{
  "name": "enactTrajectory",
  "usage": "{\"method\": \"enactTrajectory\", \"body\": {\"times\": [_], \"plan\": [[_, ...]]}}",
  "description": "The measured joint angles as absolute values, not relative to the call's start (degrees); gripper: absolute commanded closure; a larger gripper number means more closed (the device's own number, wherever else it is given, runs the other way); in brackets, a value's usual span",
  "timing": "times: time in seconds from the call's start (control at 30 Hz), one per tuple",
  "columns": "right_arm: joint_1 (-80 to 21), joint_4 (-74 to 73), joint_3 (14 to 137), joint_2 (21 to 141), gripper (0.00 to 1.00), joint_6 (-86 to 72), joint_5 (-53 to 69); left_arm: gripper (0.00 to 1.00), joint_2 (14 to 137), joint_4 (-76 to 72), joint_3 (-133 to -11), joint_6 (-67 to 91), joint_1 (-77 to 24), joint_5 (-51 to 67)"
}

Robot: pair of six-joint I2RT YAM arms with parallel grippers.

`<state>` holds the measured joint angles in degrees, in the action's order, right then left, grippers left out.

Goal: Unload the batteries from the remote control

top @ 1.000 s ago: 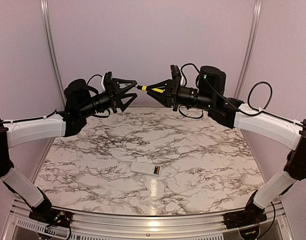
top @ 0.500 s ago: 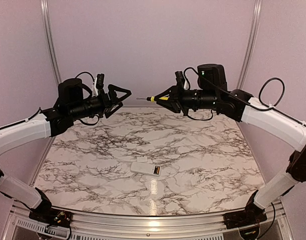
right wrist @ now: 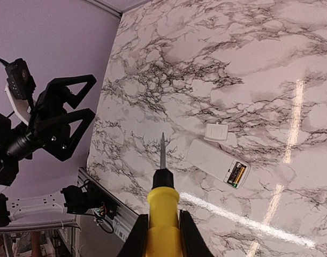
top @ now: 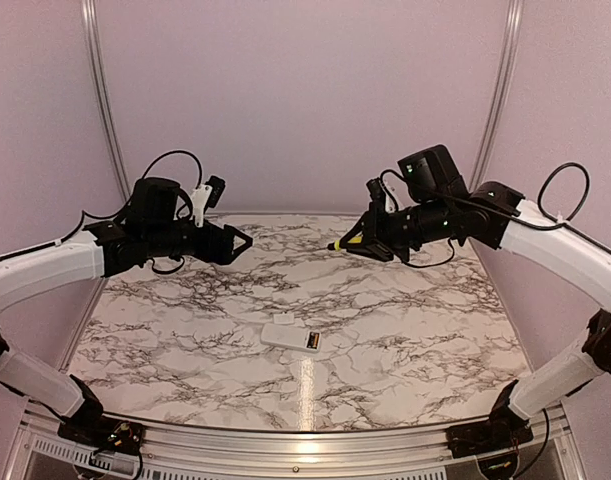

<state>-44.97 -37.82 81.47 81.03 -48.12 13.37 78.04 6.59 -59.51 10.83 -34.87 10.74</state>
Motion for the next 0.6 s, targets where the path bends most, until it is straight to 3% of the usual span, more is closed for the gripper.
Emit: {"method": "enactTrajectory", "body": {"times": [0.6], "plan": [[-44.60, -46.94, 71.75, 68.82, 1.00, -48.45, 9.50, 0.06, 89.25, 17.26, -60.40, -34.52, -38.54, 22.11]]}}
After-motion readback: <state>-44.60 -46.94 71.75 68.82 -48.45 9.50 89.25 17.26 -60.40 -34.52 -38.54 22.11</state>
